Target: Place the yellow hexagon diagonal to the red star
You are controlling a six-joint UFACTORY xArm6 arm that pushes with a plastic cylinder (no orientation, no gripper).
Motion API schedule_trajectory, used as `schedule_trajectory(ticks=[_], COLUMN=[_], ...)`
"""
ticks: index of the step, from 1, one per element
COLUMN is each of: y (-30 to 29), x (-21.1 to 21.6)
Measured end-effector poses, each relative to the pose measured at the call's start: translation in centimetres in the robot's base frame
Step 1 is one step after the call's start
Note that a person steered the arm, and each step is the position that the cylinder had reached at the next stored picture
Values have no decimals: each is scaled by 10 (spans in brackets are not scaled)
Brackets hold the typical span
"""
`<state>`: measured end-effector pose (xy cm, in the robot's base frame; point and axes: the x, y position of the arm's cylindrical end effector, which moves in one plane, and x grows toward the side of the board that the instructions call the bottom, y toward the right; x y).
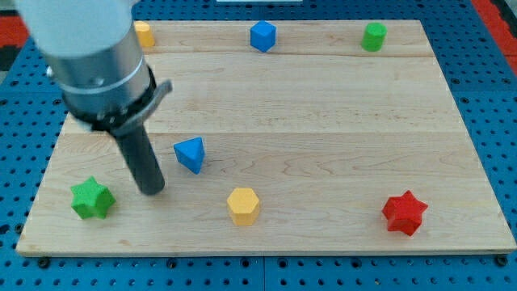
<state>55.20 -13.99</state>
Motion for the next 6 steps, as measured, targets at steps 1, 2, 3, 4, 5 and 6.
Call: schedule_trajectory(ticks=[1, 2, 3, 4, 5, 6], y=[12, 71, 128, 164, 207, 244], x=[55, 39, 15, -5, -14, -10])
